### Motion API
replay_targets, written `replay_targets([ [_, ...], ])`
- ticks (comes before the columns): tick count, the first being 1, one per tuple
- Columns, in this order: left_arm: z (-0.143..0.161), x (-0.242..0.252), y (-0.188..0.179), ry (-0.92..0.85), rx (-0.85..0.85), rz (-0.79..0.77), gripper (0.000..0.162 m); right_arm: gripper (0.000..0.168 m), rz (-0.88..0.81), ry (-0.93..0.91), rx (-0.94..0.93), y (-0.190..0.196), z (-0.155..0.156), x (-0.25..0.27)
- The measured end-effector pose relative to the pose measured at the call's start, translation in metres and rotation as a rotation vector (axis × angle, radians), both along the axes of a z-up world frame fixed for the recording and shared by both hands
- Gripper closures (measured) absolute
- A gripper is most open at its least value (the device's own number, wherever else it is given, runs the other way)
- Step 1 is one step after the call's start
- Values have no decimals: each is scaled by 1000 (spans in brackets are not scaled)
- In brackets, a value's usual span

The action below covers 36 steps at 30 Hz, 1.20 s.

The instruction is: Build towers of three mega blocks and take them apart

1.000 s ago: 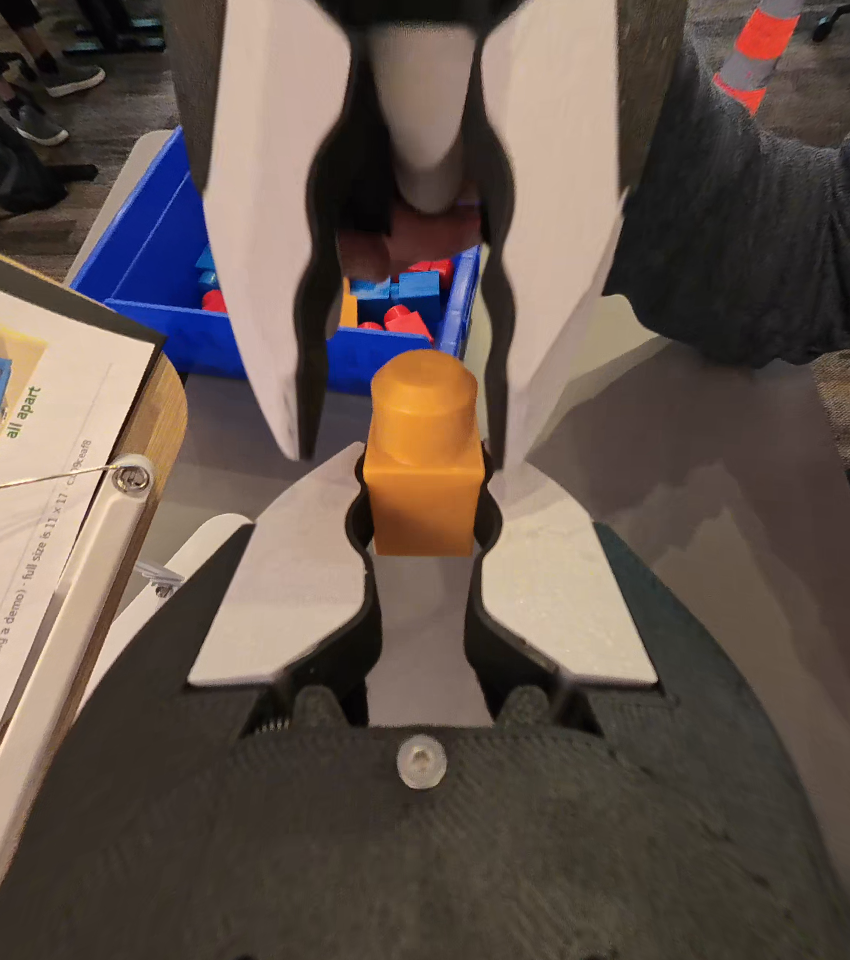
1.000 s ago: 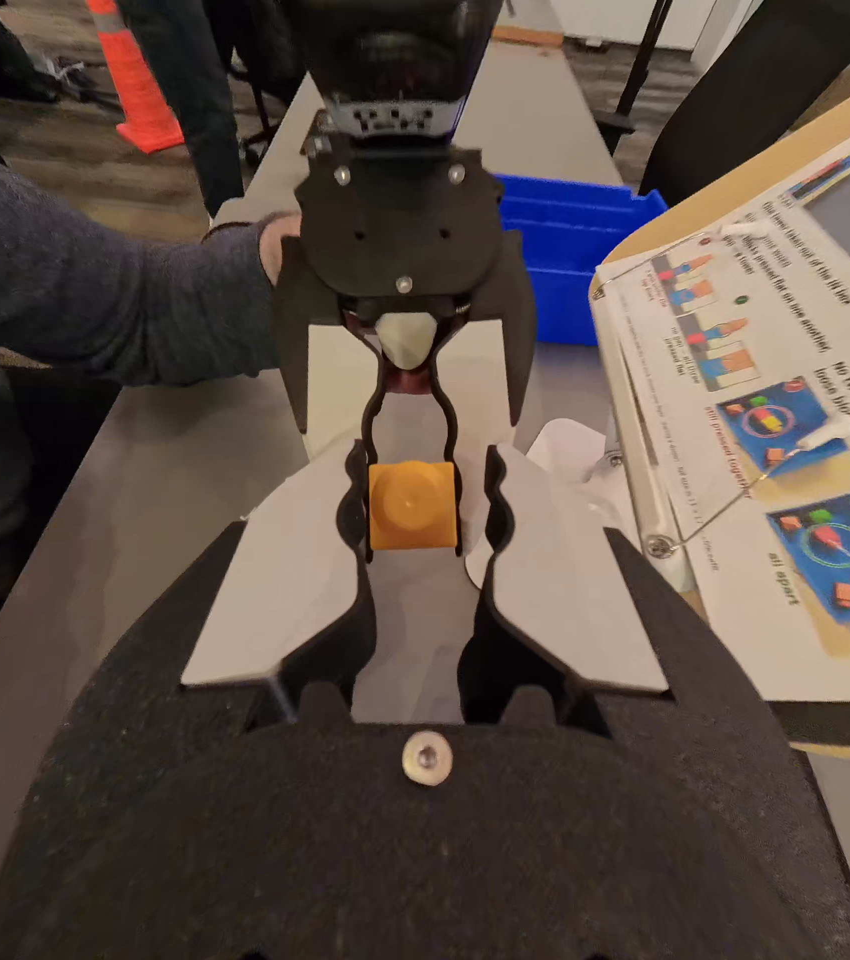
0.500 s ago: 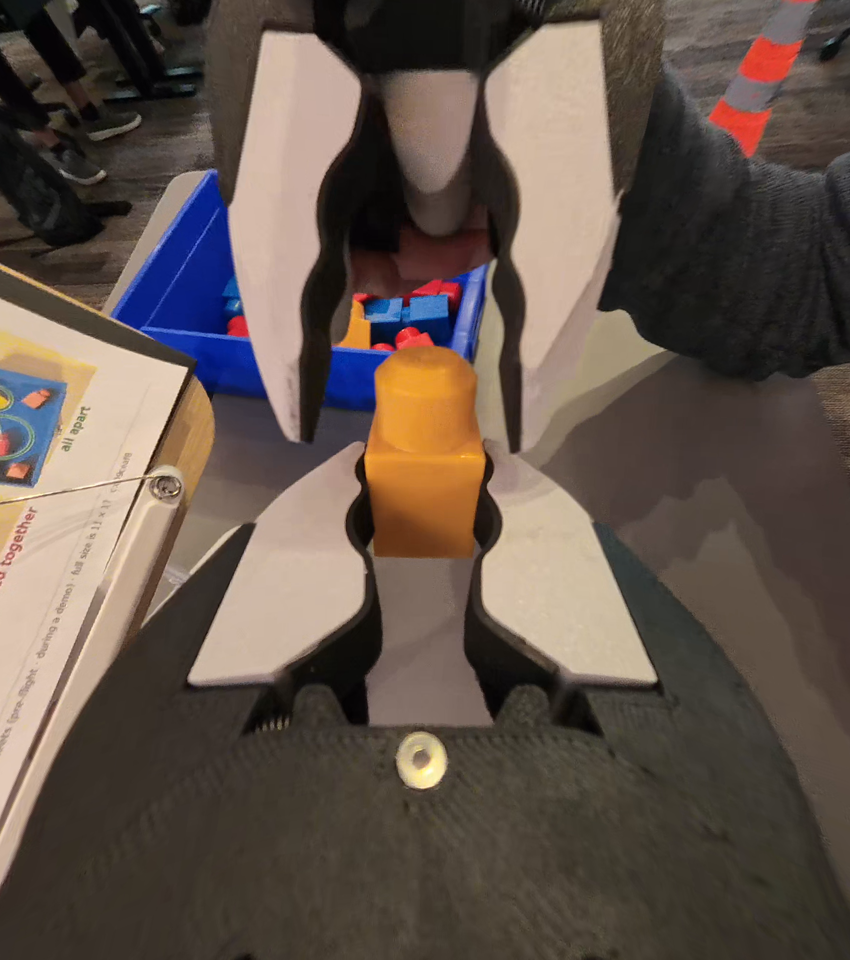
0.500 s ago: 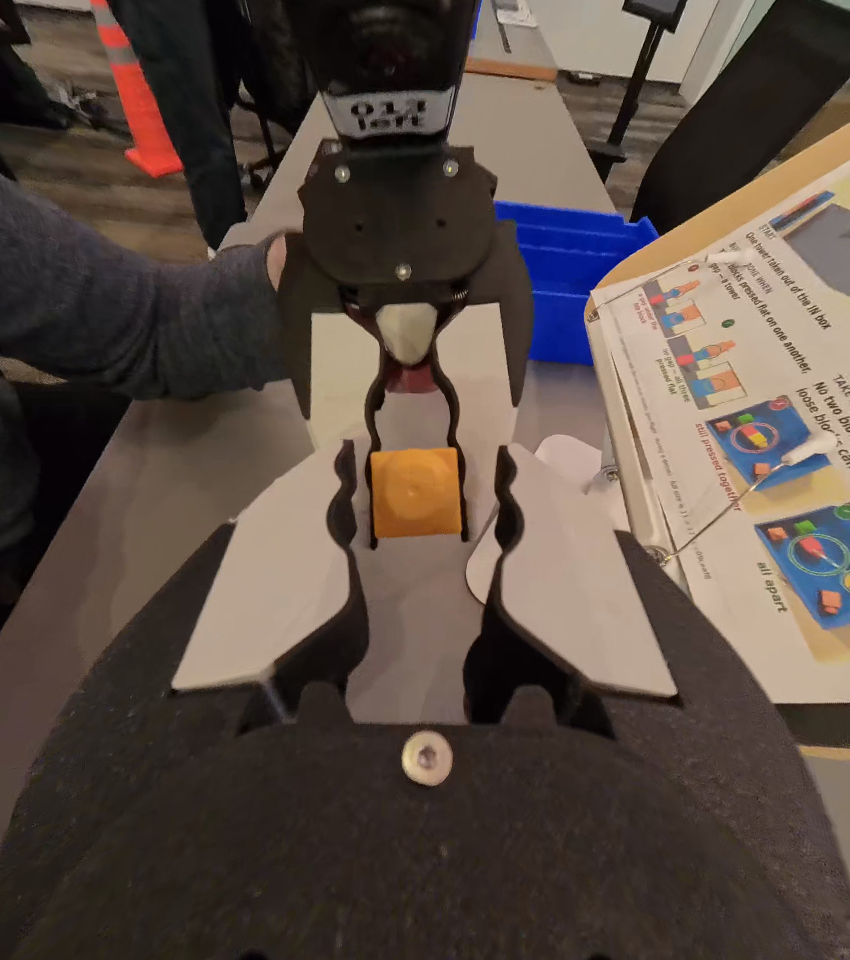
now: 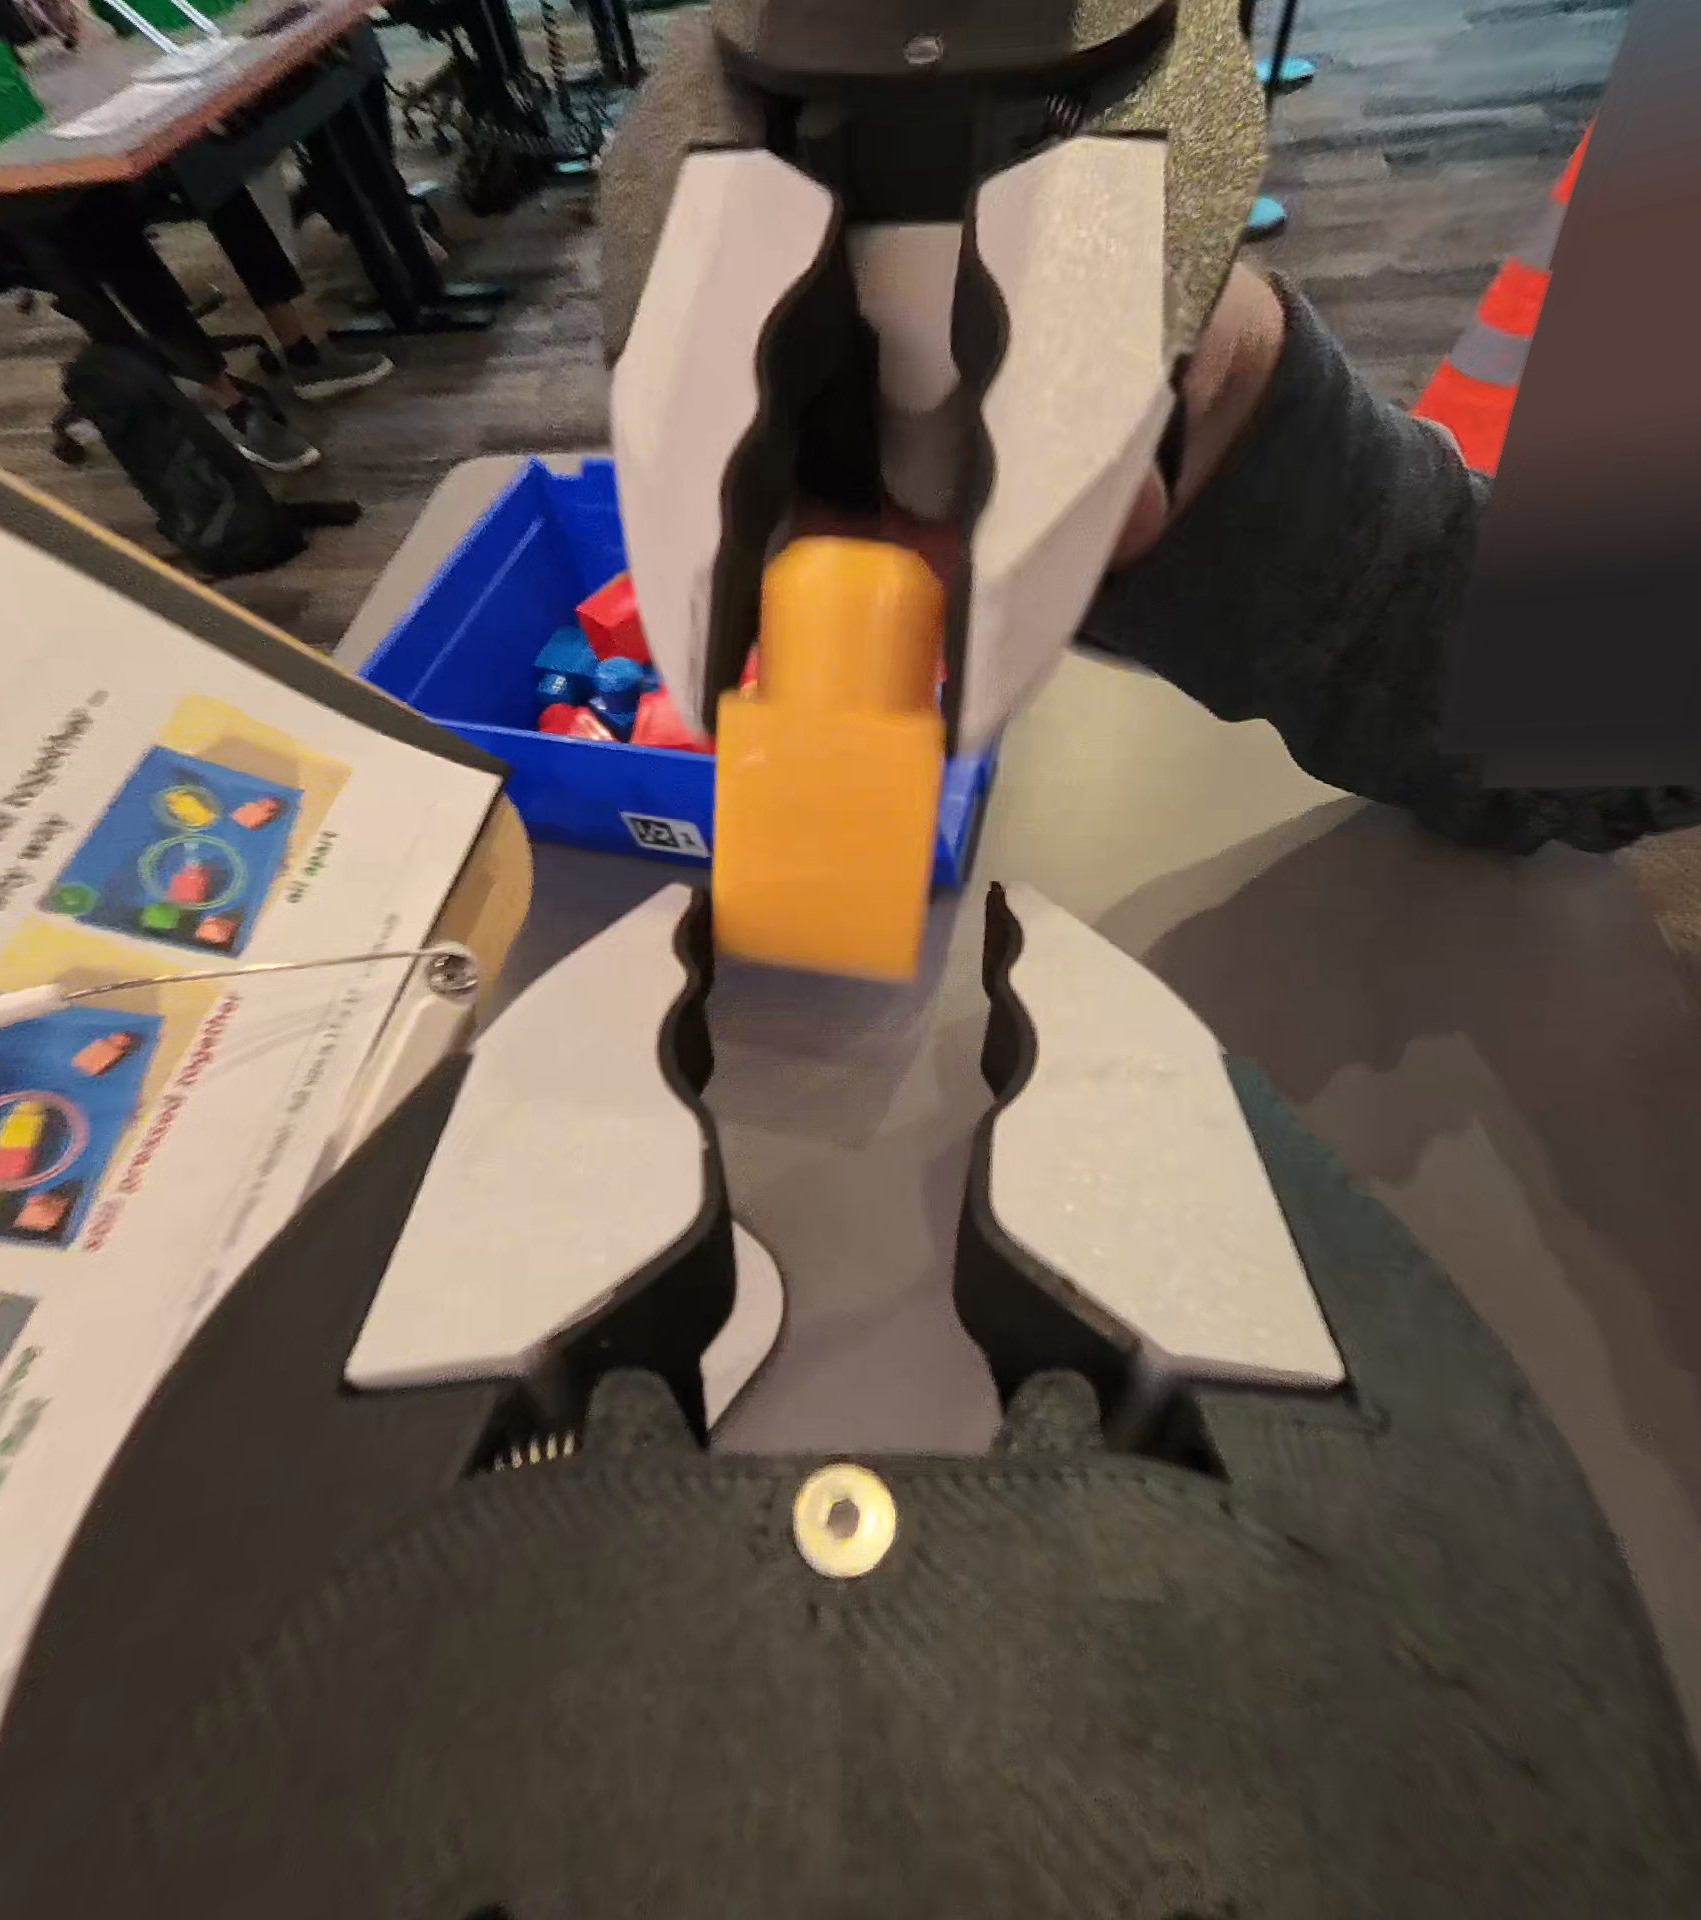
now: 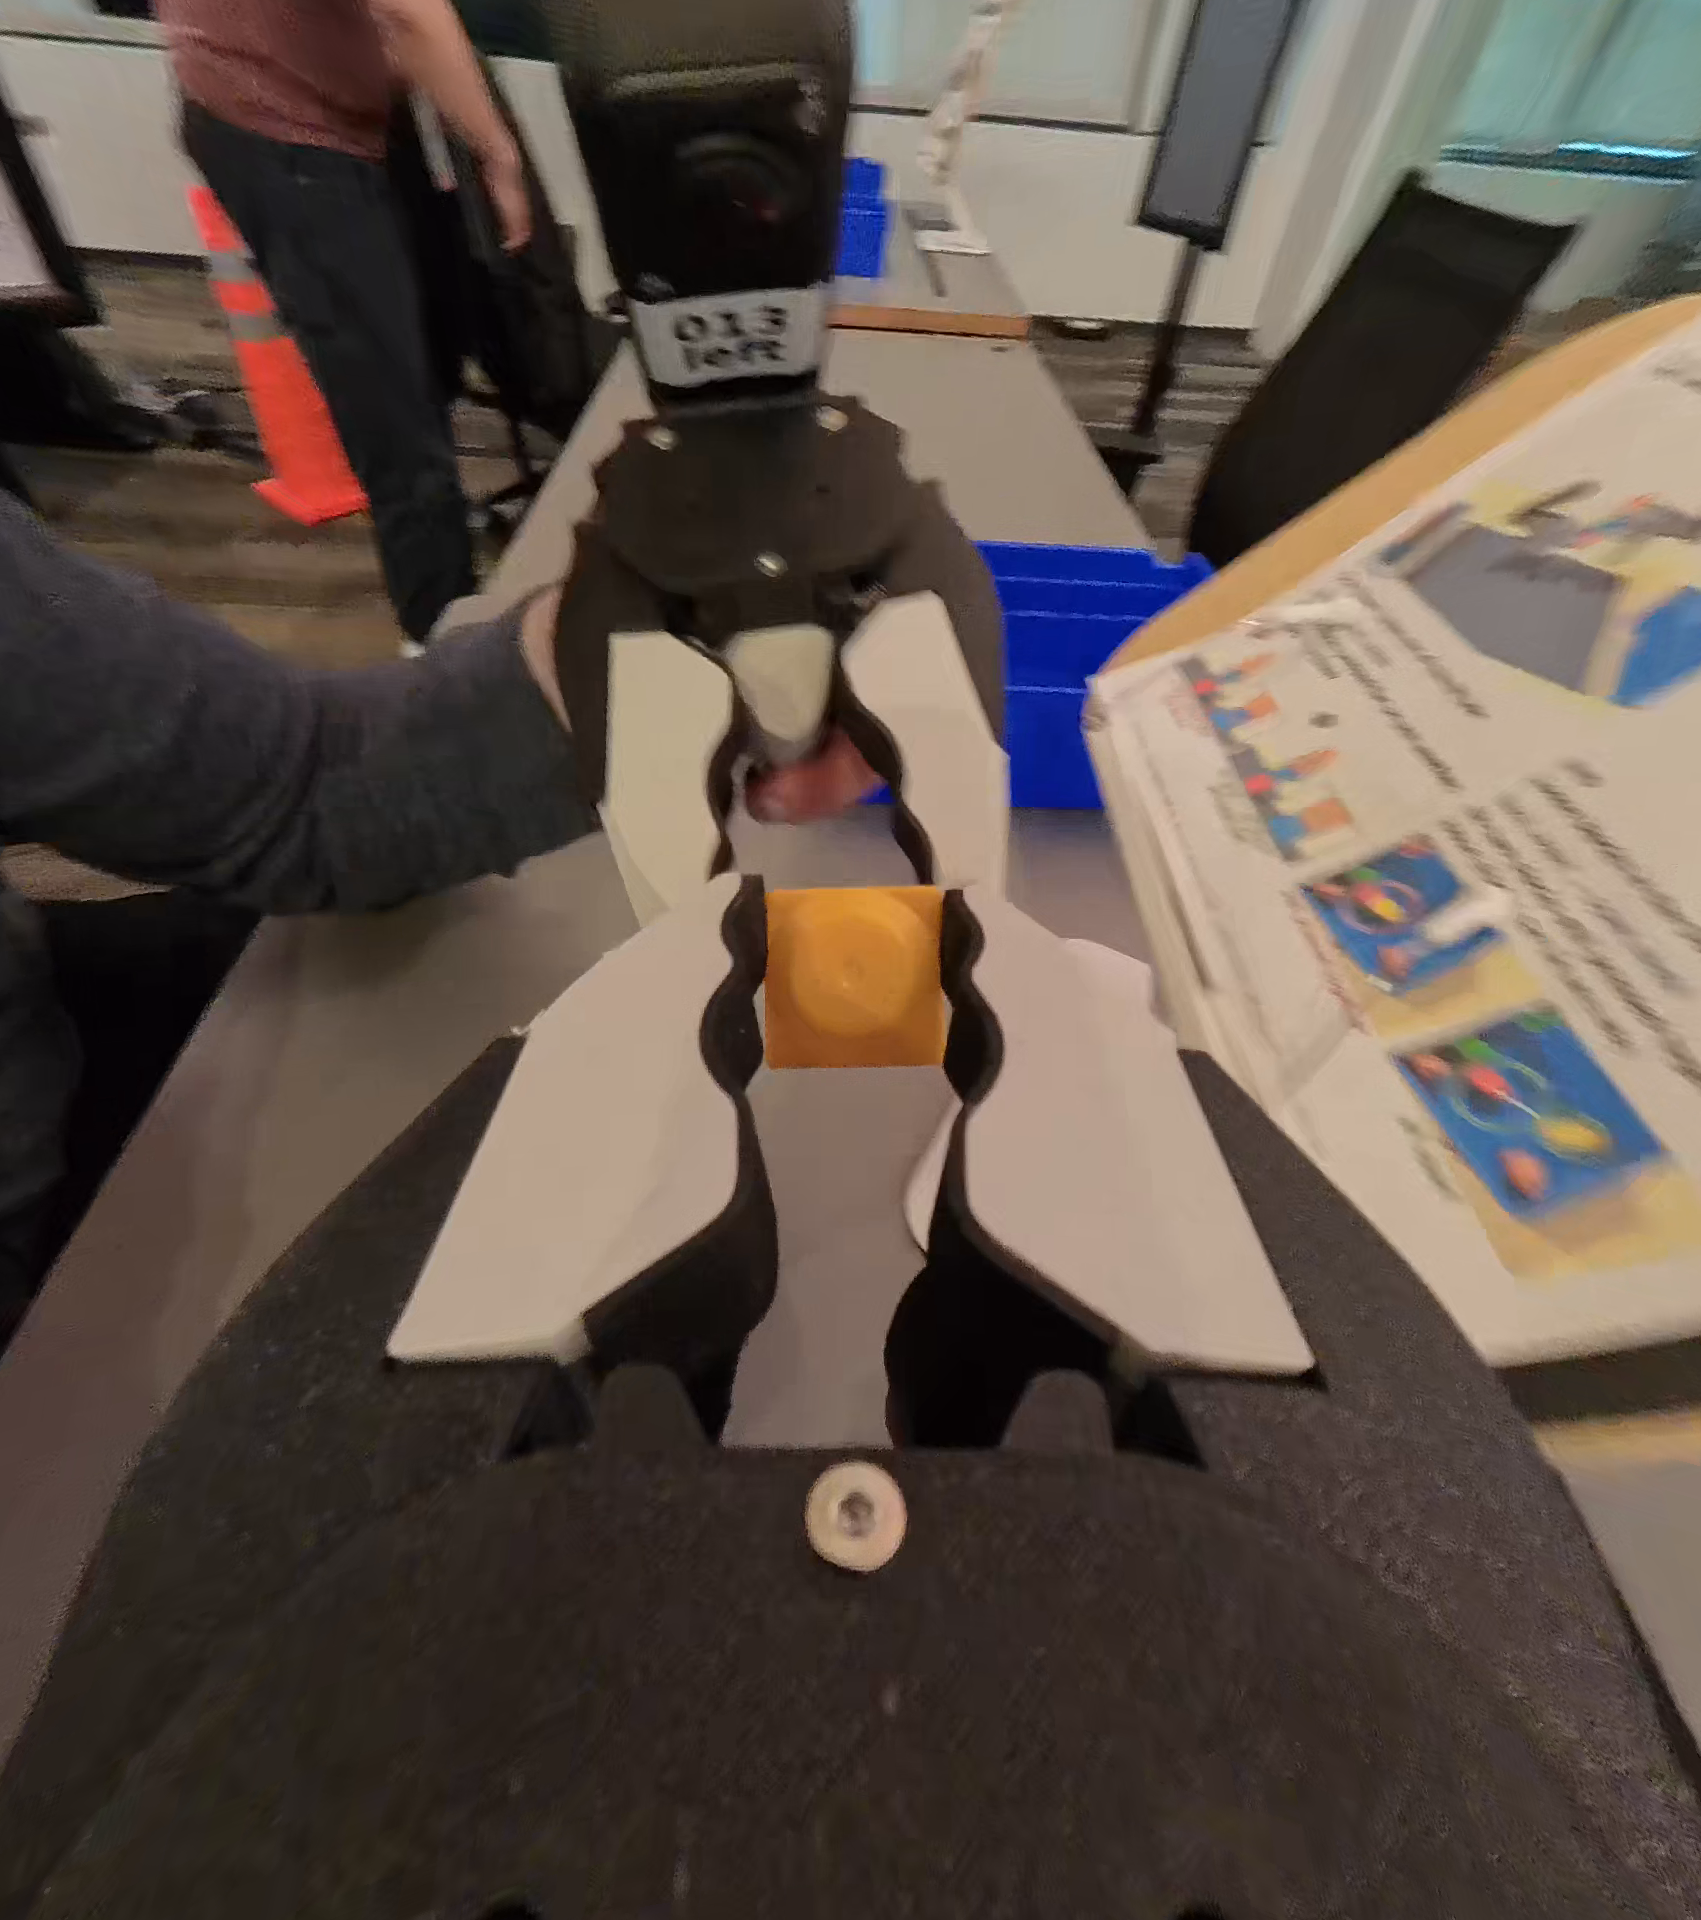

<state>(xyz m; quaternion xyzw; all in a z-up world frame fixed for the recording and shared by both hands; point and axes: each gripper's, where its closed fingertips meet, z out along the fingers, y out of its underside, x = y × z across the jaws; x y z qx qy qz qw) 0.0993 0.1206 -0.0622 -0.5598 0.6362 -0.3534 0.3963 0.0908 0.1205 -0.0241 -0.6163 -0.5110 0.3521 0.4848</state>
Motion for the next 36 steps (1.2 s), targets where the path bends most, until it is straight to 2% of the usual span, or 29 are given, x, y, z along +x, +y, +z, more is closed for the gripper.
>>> replay_targets([
  [1,5,-4,5,-17,9,21,116,136,-49,-5,6,7,2,13],
  [2,9,-8,8,-35,21,33,128,136,-108,-9,6,15,2,30],
  [4,14,-16,17,-52,35,67,137,136,-233,-18,-9,31,0,69],
  [6,12,-21,30,-25,69,135,145,134,-448,-124,-30,56,-18,120],
  [8,6,-25,46,6,113,221,161,131,-613,-240,-97,70,-45,169],
  [10,-8,-29,70,91,207,355,162,127,-753,-336,-169,79,-72,211],
  [12,-21,-34,90,165,271,464,162,123,-809,-410,-289,80,-103,237],
  [16,-30,-40,111,187,284,576,162,106,-919,-462,-384,87,-126,264],
  [19,-27,-57,131,219,362,720,162,107,-914,-428,-251,92,-98,248],
  [22,-27,-66,136,235,360,768,162,109,-871,-360,-98,95,-61,210],
  [25,-29,-74,143,281,420,813,162,122,-867,-383,74,99,-38,174],
  [31,-28,-76,145,284,430,824,162,119,-783,-416,200,102,-35,102],
  [36,-24,-79,145,275,436,828,162,119,-742,-431,190,101,-42,84],
])
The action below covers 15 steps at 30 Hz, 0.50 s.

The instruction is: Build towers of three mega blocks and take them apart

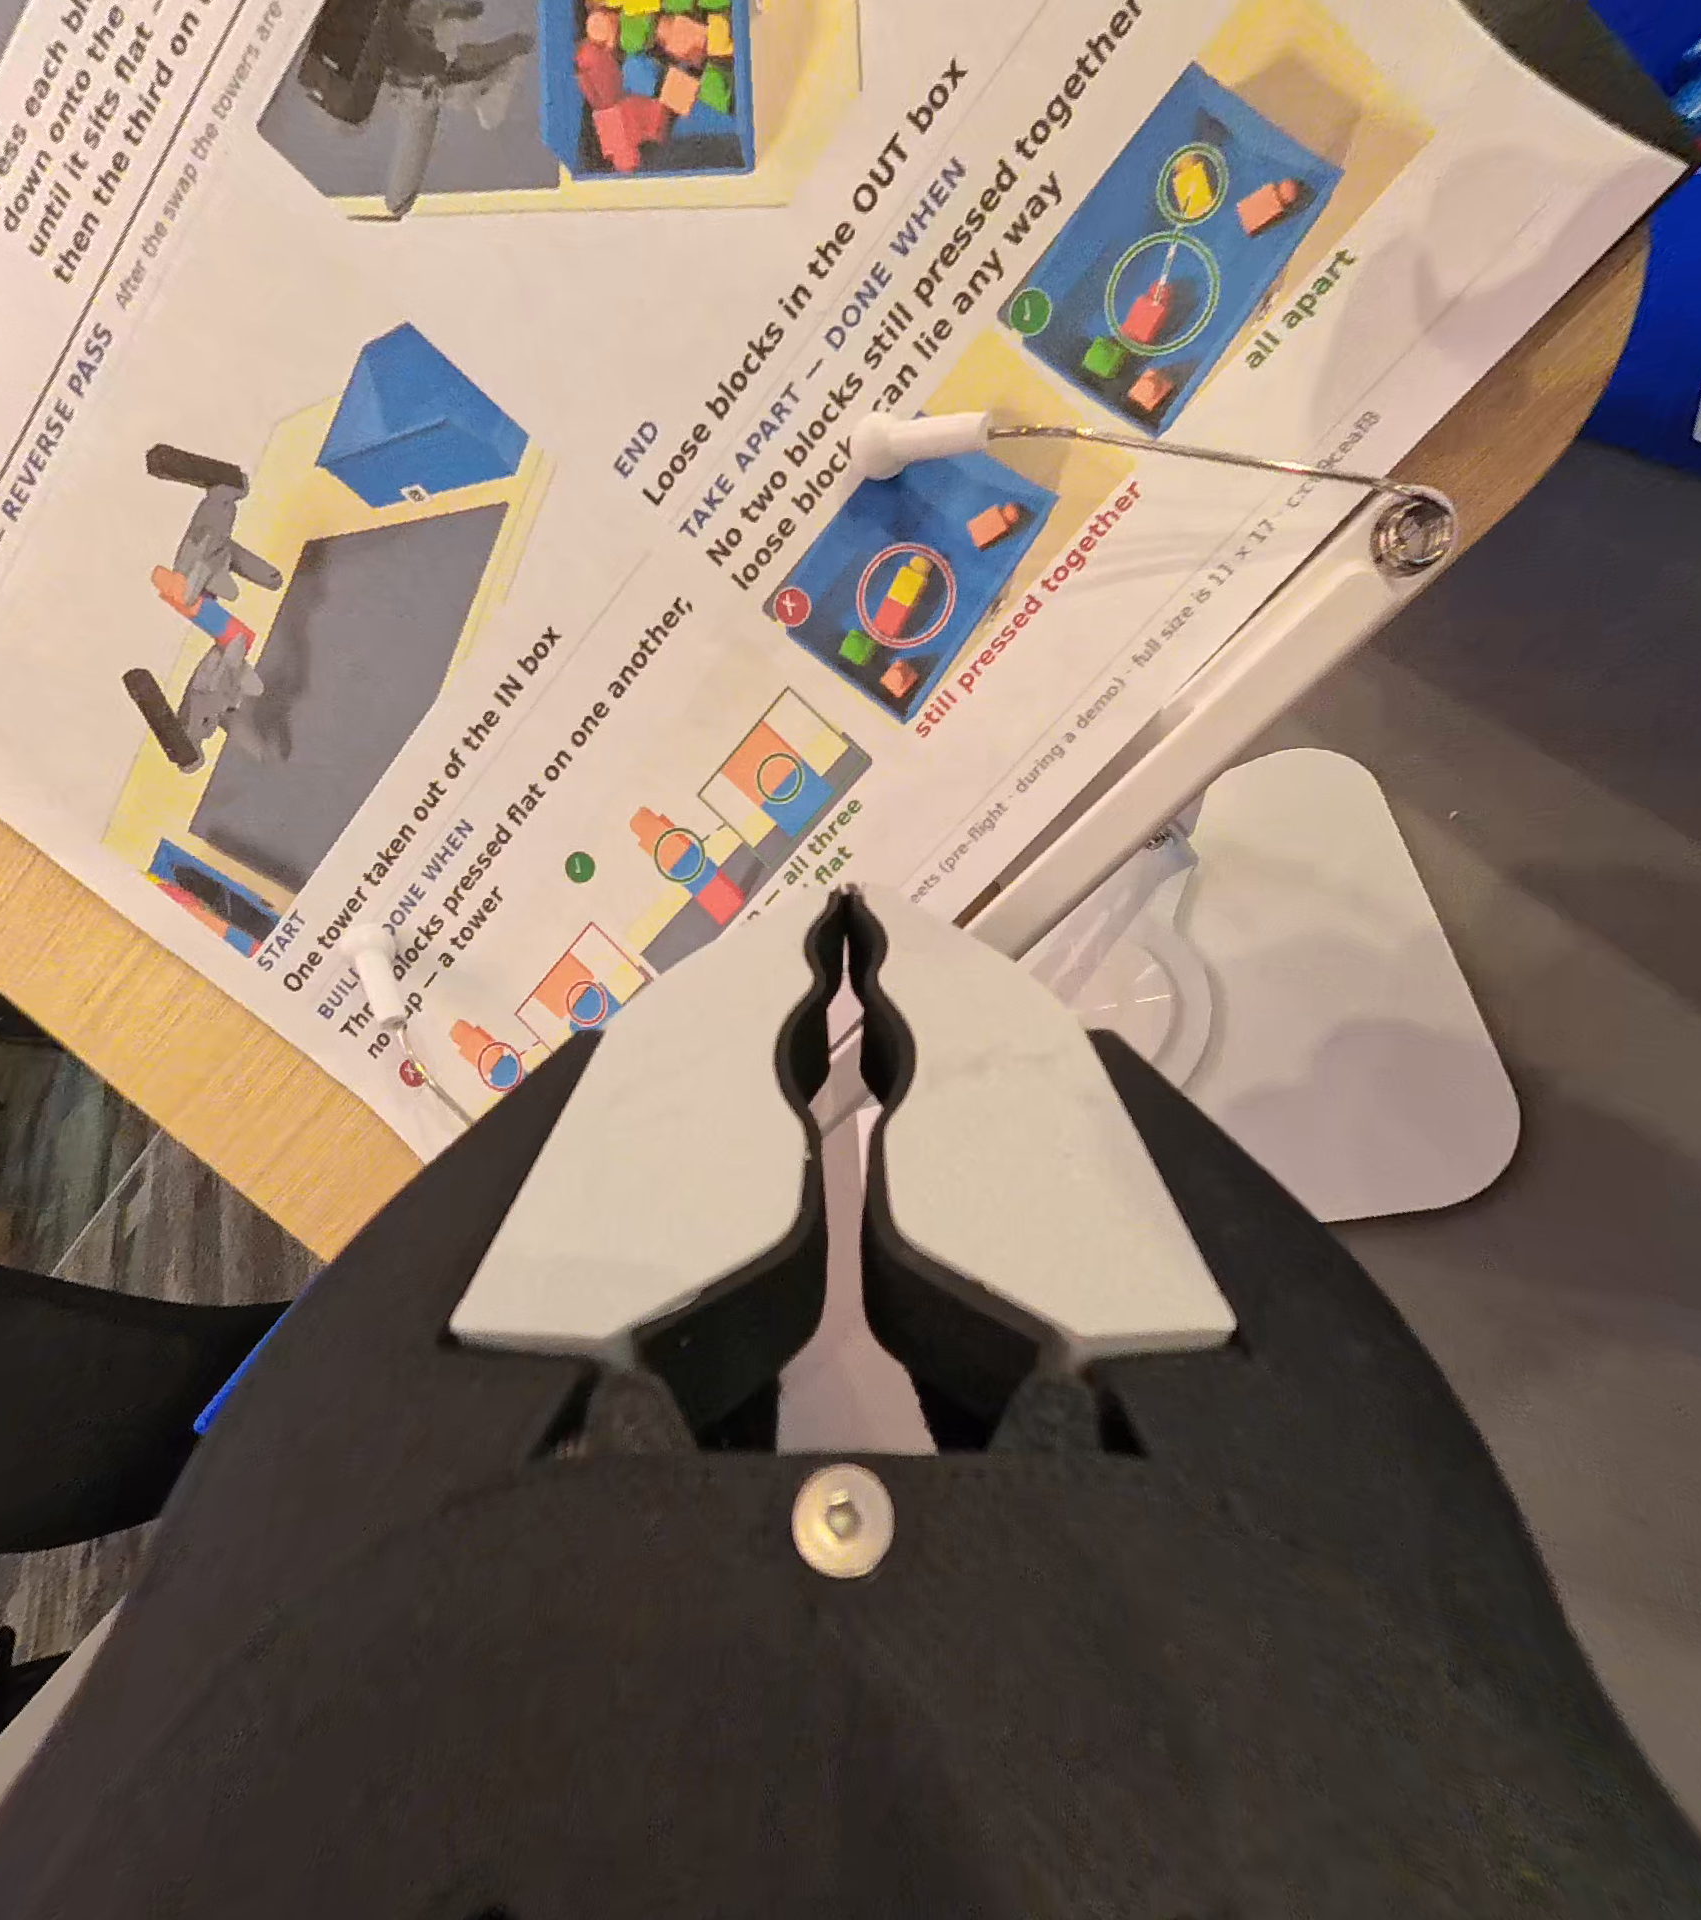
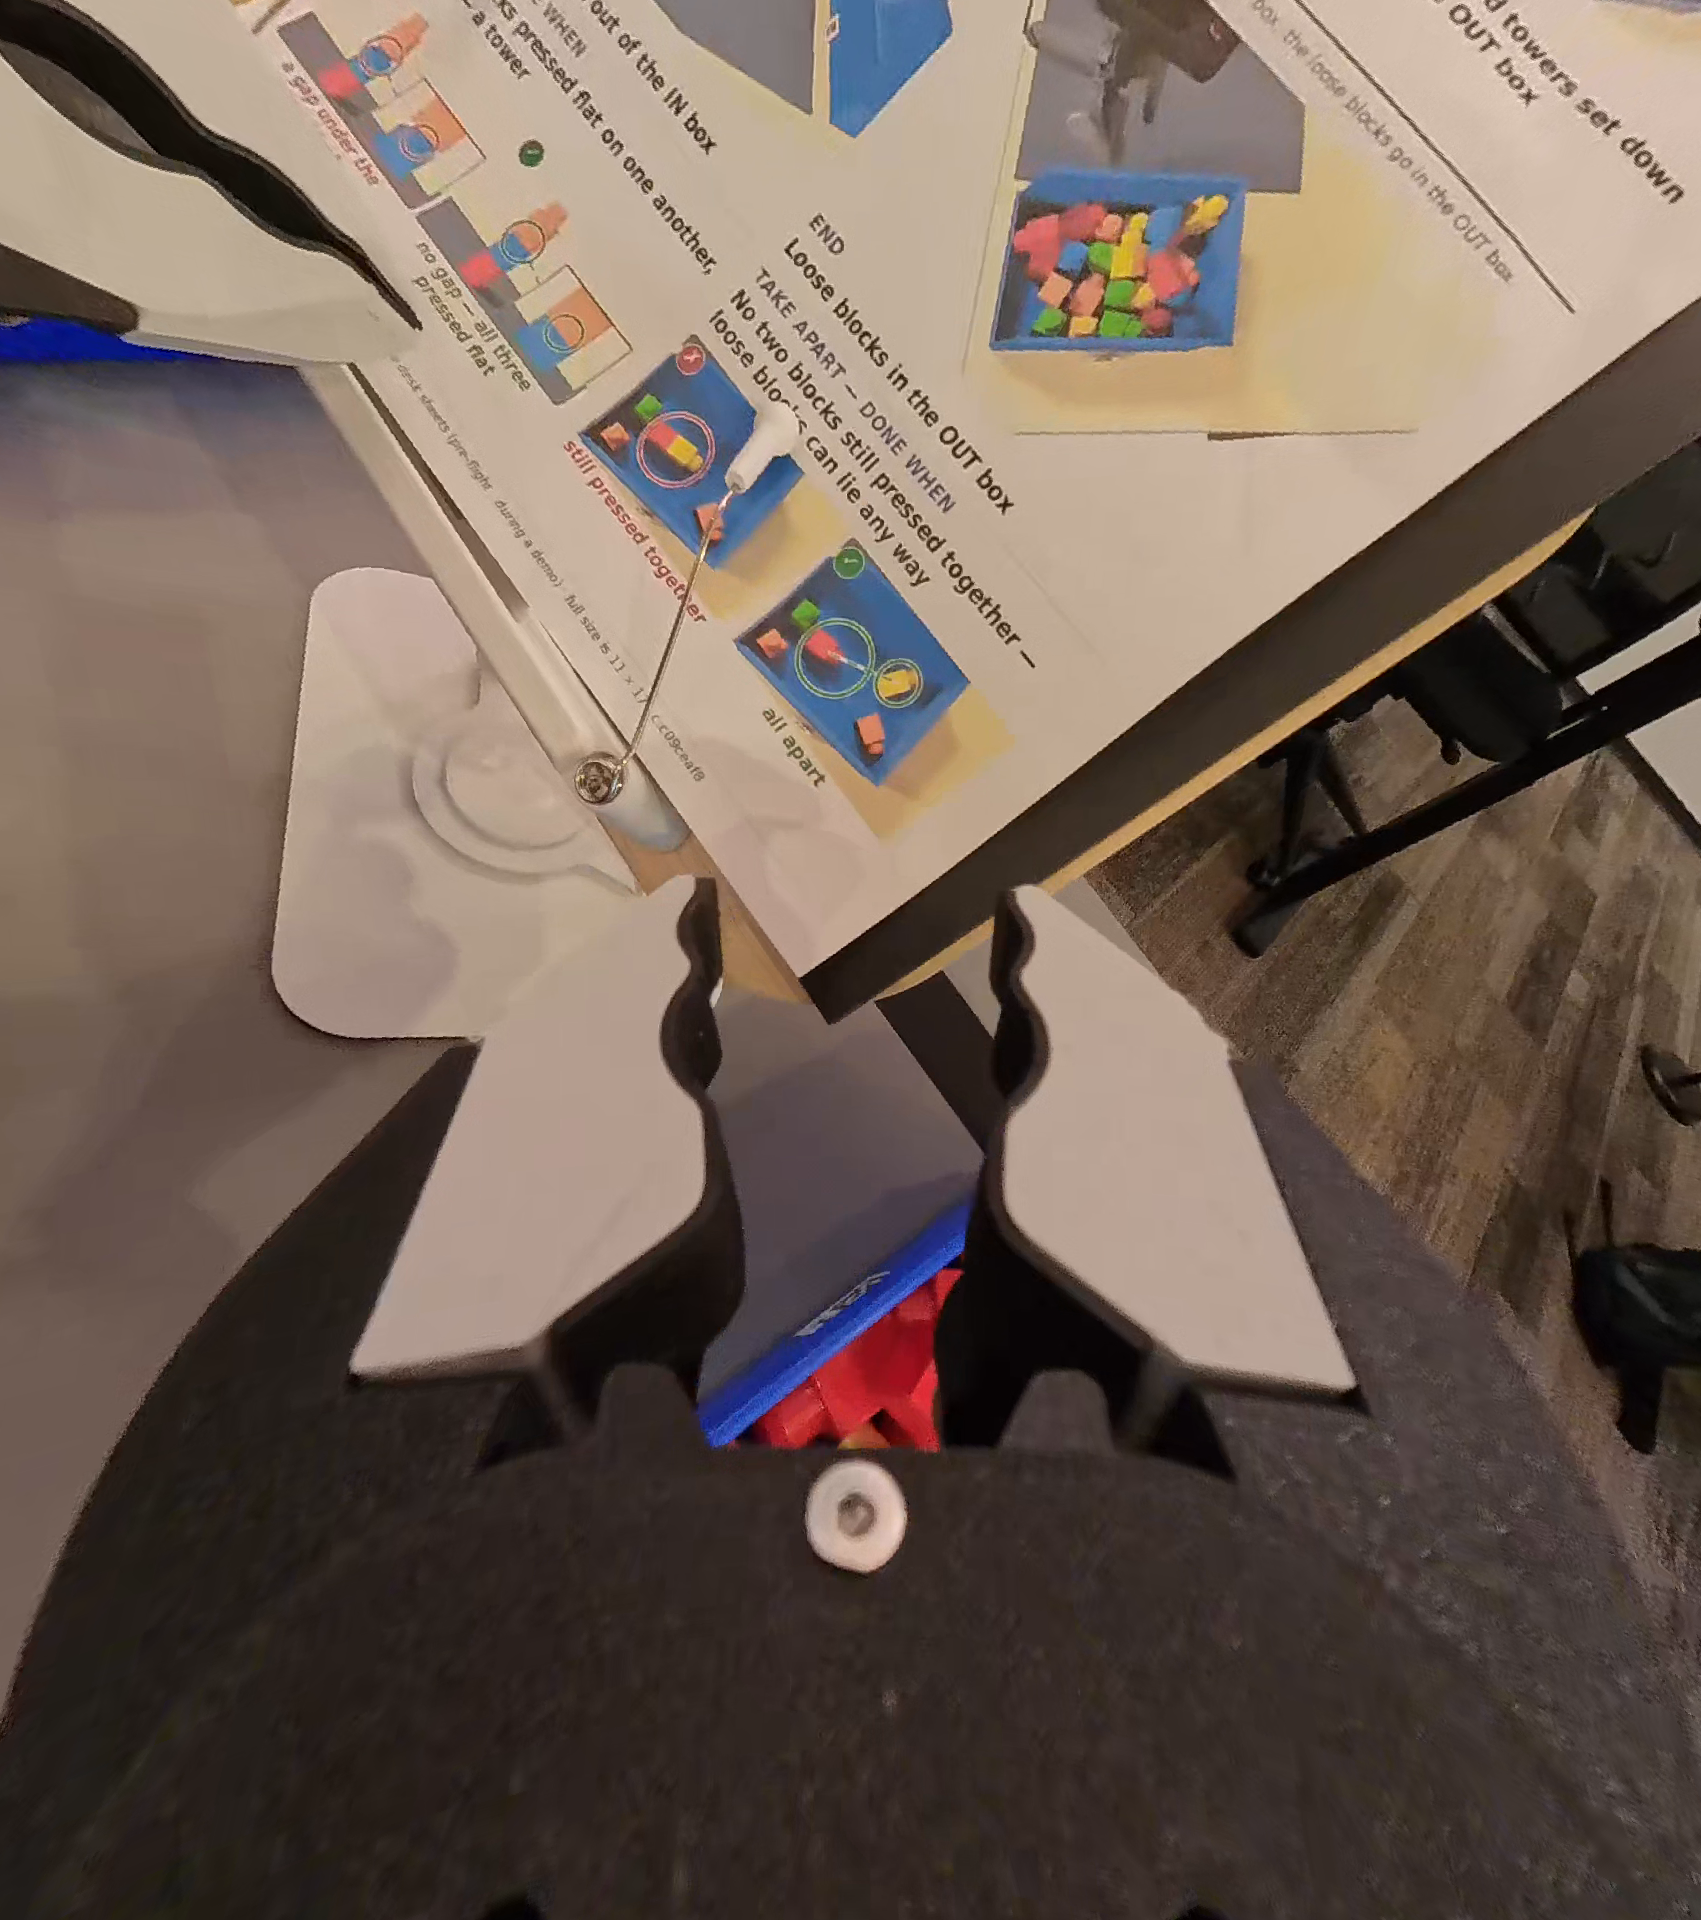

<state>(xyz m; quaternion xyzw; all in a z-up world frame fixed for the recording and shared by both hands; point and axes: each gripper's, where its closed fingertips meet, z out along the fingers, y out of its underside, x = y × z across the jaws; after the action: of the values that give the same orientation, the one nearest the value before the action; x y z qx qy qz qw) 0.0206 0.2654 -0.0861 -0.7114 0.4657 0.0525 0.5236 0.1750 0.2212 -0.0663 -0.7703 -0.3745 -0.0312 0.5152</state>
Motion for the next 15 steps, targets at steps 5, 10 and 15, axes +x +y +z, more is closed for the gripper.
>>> replay_targets([
  [5,13,-9,-2,2,35,14,162,112,-32,-11,17,-5,12,9],
  [10,47,-62,-13,-84,94,109,143,85,-90,-59,20,-24,23,35],
  [15,65,-189,-12,-136,104,318,127,77,-219,-117,-36,-51,6,99],
])
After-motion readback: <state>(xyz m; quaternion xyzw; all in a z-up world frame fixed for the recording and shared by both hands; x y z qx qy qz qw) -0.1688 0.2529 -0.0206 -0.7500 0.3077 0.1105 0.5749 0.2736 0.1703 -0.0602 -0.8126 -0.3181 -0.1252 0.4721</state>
